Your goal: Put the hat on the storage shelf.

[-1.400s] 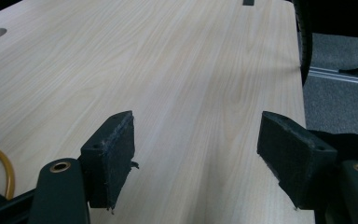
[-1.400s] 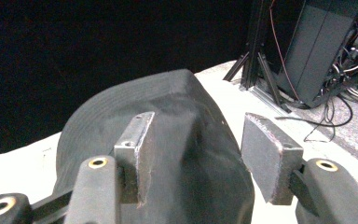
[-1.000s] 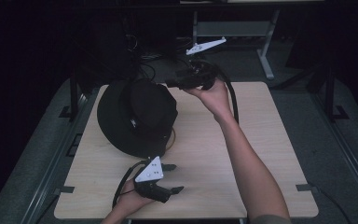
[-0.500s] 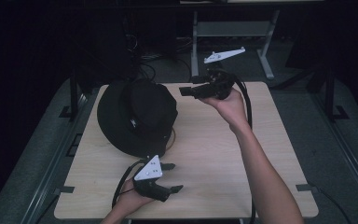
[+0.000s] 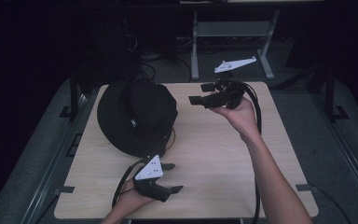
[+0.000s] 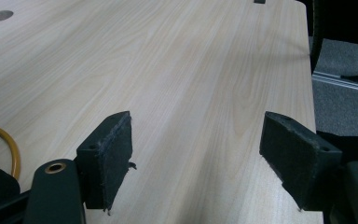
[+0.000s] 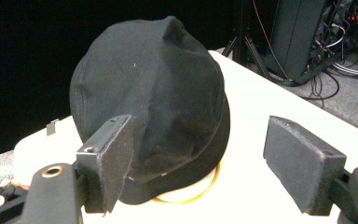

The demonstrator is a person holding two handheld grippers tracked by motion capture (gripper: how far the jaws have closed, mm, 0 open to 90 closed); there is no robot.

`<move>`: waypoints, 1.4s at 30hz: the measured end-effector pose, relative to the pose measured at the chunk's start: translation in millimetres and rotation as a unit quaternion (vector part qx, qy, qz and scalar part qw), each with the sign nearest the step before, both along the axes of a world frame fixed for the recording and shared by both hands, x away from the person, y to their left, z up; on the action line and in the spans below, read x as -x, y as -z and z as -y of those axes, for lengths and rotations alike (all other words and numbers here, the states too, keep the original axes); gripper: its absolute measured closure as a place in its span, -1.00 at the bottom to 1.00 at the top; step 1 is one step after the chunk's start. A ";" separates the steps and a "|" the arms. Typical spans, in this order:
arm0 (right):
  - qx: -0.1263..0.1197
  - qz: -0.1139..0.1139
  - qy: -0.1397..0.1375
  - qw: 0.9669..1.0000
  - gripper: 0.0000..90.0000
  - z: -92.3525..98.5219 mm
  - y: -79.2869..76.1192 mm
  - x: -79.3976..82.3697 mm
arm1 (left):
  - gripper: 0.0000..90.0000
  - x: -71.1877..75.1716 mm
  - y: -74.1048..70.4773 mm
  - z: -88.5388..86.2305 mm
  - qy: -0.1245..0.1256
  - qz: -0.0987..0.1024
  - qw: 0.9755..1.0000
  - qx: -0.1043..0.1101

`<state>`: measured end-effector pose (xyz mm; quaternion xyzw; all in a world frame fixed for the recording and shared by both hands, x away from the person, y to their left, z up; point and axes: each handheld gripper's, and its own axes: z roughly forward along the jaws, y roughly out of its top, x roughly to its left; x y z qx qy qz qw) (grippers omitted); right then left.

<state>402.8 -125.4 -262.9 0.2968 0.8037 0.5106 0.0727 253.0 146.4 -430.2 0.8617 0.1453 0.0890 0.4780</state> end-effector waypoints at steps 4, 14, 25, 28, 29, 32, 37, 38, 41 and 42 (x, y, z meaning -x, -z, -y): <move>0.002 -0.002 0.004 1.000 -0.49 8.8 6.7 6.7 | -0.45 0.3 0.1 0.0 -0.003 -0.002 1.000 0.006; -0.001 -0.007 0.018 1.000 -0.56 23.8 16.3 20.5 | -0.51 -0.5 0.8 0.3 -0.006 -0.007 1.000 0.006; 0.008 -0.013 0.028 0.999 -0.61 39.4 30.2 34.9 | -0.58 -0.8 0.1 -0.3 -0.013 -0.006 1.000 0.004; 0.007 -0.018 0.030 0.999 -0.61 43.4 33.6 38.4 | -0.58 -0.9 -0.1 -0.6 -0.014 -0.007 1.000 0.004; 0.008 -0.017 0.031 0.999 -0.61 44.8 35.0 39.5 | -0.58 -1.0 -0.1 -0.7 -0.014 -0.006 1.000 0.003; 0.007 -0.021 0.036 0.999 -0.62 49.5 38.9 42.8 | -0.58 -1.0 -0.2 -0.7 -0.013 -0.005 1.000 0.001; 0.004 -0.025 0.040 0.999 -0.63 55.5 43.7 47.4 | -0.58 -0.9 -0.2 -0.1 -0.014 -0.005 1.000 0.000; 0.005 -0.024 0.041 0.999 -0.63 56.5 44.7 48.5 | -0.58 -0.7 0.0 0.1 -0.015 -0.004 1.000 -0.001; 0.005 -0.028 0.044 0.999 -0.63 60.9 48.5 52.7 | -0.58 -0.3 0.2 1.0 -0.015 -0.006 1.000 0.000; 0.006 -0.031 0.044 0.999 -0.64 62.2 49.5 53.9 | -0.58 -0.4 0.3 1.0 -0.015 -0.006 1.000 0.000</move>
